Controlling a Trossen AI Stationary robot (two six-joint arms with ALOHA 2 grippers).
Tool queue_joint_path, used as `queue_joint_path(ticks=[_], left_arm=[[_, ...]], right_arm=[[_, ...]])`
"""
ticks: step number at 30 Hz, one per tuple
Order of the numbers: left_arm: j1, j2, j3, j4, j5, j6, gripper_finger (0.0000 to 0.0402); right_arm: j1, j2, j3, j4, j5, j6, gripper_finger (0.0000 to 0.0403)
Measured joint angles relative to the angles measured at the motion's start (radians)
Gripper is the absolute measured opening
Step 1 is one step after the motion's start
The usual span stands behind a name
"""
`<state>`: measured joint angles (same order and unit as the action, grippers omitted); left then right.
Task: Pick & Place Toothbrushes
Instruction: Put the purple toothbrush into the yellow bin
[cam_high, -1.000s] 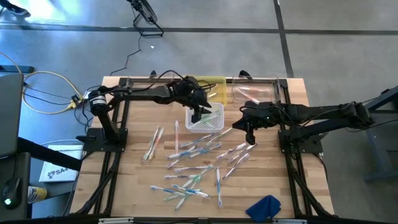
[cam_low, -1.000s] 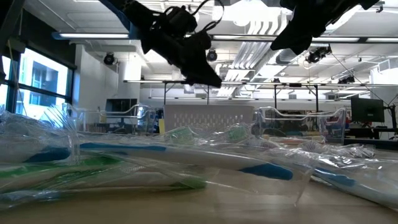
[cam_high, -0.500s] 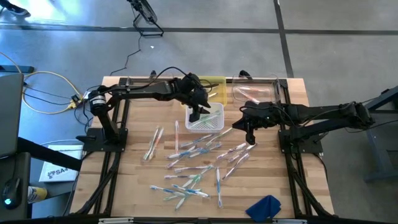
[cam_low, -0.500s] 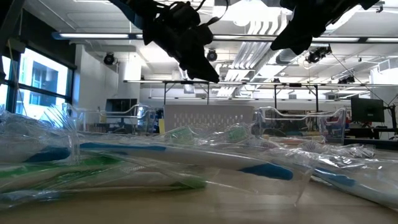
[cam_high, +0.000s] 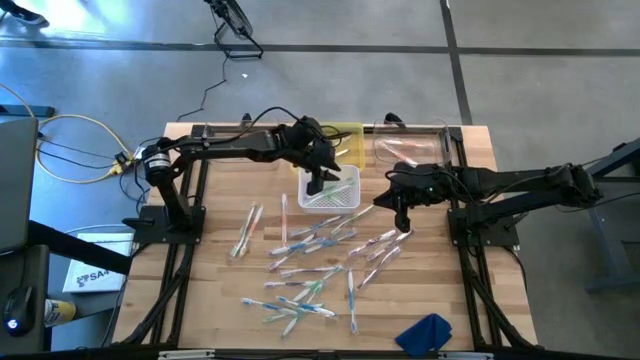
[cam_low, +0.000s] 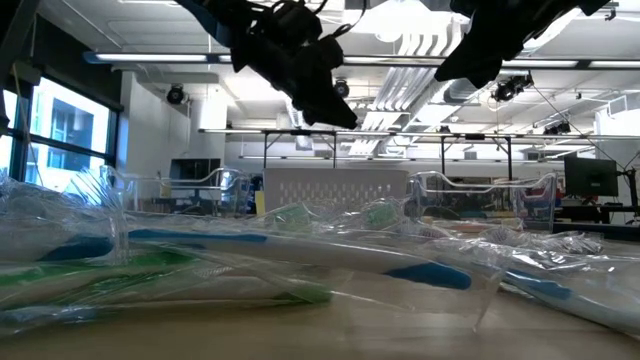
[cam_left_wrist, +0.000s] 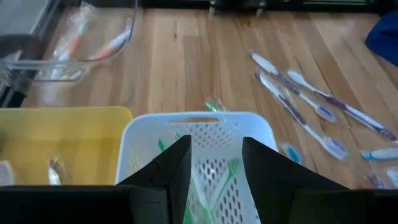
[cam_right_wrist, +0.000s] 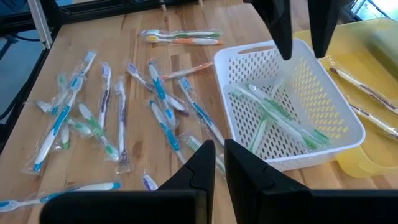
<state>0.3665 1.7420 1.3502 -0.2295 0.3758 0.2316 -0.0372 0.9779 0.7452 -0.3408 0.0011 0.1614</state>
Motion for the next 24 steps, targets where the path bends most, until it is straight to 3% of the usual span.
queue_joint_path(ticks=[4, 7, 15, 24], left_arm=[[0.0, 0.0, 0.0, -0.006, -0.09, 0.015, 0.0141], [-0.024, 0.0, 0.0, 0.01, -0.158, 0.116, 0.0141], [-0.09, -0.084, -0.032, 0.111, -0.21, 0.209, 0.0141], [-0.112, -0.384, -0.337, 0.35, -0.204, 0.296, 0.0141]], right_arm=[[0.0, 0.0, 0.0, 0.0, 0.006, 0.0, 0.0028], [0.0, 0.0, 0.0, 0.0, 0.027, 0.005, 0.0028], [0.0, 0.0, 0.0, -0.001, 0.023, 0.071, 0.0028], [0.0, 0.001, 0.0, -0.007, 0.026, 0.071, 0.0028]])
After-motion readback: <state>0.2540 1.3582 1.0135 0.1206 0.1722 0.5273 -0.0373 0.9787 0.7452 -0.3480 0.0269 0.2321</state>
